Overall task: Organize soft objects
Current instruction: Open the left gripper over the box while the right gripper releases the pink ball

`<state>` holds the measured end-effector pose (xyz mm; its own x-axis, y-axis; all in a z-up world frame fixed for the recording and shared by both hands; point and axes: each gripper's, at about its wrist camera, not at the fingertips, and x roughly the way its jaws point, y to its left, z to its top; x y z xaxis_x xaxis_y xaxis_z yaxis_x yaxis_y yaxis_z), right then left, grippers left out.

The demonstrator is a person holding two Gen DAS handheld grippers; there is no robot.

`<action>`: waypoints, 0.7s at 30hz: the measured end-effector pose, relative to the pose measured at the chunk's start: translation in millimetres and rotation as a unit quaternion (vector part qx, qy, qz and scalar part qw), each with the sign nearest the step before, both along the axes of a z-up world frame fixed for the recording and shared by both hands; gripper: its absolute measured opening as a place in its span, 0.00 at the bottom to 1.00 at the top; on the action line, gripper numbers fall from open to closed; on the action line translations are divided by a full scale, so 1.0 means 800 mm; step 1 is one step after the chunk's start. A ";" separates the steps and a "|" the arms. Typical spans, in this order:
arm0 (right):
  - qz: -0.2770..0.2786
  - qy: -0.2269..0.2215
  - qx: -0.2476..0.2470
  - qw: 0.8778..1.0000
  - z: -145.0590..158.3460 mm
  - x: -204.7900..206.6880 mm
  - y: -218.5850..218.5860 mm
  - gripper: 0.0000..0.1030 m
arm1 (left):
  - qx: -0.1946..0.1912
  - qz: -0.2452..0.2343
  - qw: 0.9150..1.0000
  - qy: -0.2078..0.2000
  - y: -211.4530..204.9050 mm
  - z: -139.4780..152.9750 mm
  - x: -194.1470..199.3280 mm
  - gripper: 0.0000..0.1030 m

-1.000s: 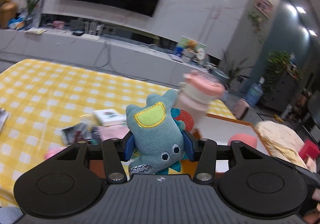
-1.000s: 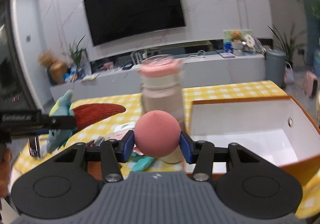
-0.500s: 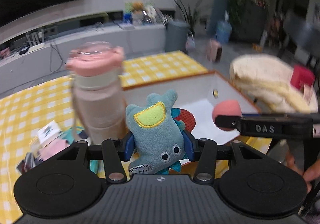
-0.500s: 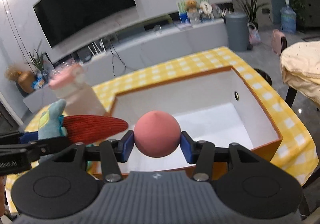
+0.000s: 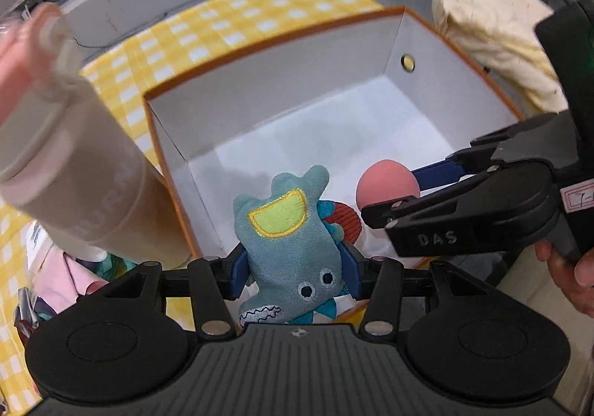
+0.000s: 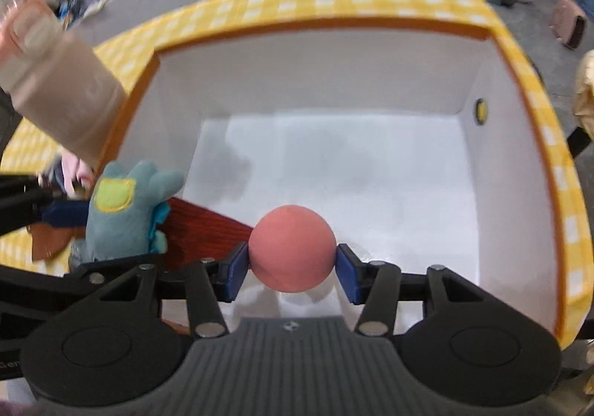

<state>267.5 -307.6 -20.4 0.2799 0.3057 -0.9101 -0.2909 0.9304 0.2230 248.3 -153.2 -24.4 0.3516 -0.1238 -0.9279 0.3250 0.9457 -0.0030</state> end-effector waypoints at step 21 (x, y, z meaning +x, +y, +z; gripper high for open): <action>0.019 0.044 -0.049 0.998 -0.023 0.020 0.001 0.67 | 0.009 0.017 0.999 0.028 -0.015 -0.011 0.015 0.70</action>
<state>283.9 -306.6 -39.2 0.1871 0.2224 -0.9568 -0.3099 0.9377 0.1573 260.1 -165.5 -33.2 0.3033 -0.0957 -0.9481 0.2935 0.9560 -0.0027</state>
